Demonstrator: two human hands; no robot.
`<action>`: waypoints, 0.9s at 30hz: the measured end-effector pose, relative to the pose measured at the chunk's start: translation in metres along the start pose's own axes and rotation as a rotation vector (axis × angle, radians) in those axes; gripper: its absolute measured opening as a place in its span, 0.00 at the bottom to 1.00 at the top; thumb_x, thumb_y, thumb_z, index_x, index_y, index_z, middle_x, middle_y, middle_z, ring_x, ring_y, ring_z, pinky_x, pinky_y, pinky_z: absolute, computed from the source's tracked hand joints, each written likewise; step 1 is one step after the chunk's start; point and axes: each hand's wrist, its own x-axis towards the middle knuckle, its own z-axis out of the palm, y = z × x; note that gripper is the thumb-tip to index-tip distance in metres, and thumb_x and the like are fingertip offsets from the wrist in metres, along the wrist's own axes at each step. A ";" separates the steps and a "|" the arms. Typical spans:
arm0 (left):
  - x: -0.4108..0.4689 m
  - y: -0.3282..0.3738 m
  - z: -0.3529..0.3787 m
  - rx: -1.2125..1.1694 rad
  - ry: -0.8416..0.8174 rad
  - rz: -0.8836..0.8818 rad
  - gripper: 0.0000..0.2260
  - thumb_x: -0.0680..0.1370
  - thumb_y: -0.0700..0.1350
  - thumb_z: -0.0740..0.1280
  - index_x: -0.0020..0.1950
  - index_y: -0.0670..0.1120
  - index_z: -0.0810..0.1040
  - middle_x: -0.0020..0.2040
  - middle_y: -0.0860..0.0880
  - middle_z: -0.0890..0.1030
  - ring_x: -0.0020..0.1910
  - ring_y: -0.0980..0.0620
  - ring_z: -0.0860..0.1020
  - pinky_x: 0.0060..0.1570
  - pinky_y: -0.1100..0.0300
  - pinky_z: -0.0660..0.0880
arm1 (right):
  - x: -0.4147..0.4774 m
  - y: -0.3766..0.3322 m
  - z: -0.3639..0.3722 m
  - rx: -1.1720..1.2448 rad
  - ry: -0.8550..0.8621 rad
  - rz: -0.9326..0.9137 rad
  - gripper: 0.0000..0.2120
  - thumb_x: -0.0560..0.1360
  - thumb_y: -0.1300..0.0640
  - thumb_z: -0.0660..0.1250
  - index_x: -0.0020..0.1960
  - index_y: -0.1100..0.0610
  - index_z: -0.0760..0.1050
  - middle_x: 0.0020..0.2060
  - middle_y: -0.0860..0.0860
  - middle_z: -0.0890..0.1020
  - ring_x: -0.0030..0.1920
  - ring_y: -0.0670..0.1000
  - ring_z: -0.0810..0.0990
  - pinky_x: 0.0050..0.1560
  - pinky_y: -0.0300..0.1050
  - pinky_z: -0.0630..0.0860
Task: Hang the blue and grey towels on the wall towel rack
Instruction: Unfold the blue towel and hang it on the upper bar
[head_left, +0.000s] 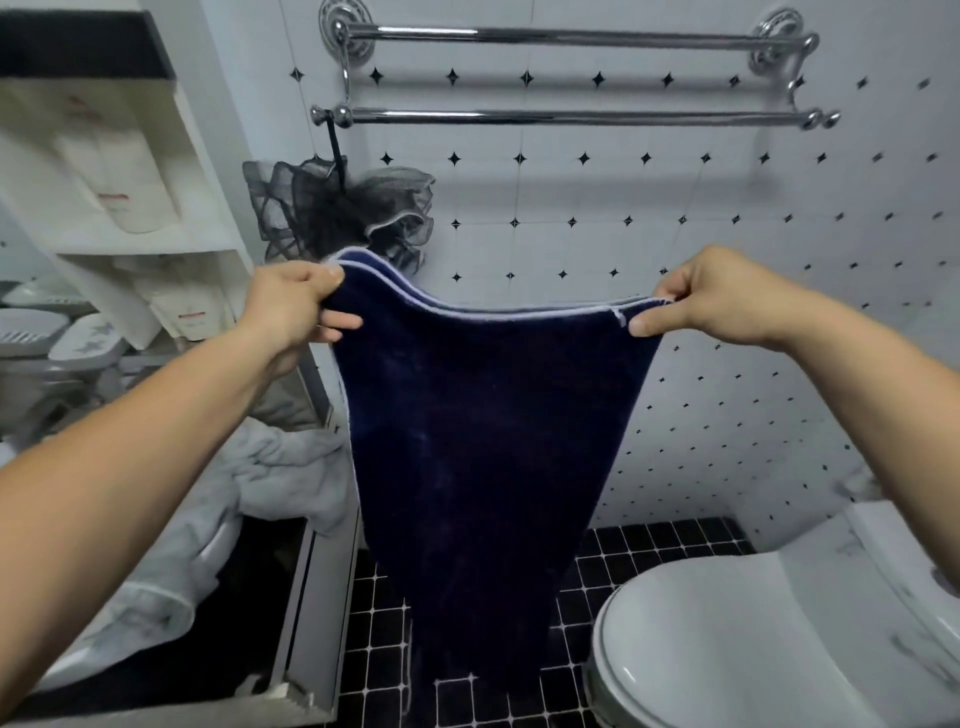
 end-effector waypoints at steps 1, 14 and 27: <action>0.001 0.000 -0.002 -0.017 -0.011 -0.009 0.08 0.79 0.45 0.66 0.41 0.47 0.76 0.43 0.48 0.81 0.28 0.53 0.84 0.20 0.66 0.74 | 0.003 0.004 -0.002 -0.062 0.065 0.015 0.26 0.65 0.46 0.78 0.37 0.68 0.75 0.26 0.54 0.65 0.27 0.51 0.60 0.28 0.41 0.58; -0.004 -0.006 0.020 0.022 -0.035 -0.047 0.08 0.80 0.46 0.64 0.43 0.45 0.74 0.50 0.45 0.81 0.33 0.46 0.86 0.18 0.63 0.73 | 0.027 0.037 -0.006 -0.024 0.160 0.075 0.17 0.66 0.49 0.77 0.33 0.62 0.78 0.27 0.53 0.78 0.26 0.51 0.71 0.28 0.41 0.66; -0.013 -0.010 0.035 -0.081 0.108 -0.052 0.08 0.81 0.43 0.63 0.45 0.41 0.74 0.48 0.38 0.81 0.33 0.49 0.85 0.32 0.62 0.81 | 0.010 0.053 -0.014 0.166 -0.312 -0.113 0.24 0.61 0.42 0.79 0.28 0.61 0.73 0.25 0.53 0.69 0.27 0.50 0.62 0.28 0.40 0.59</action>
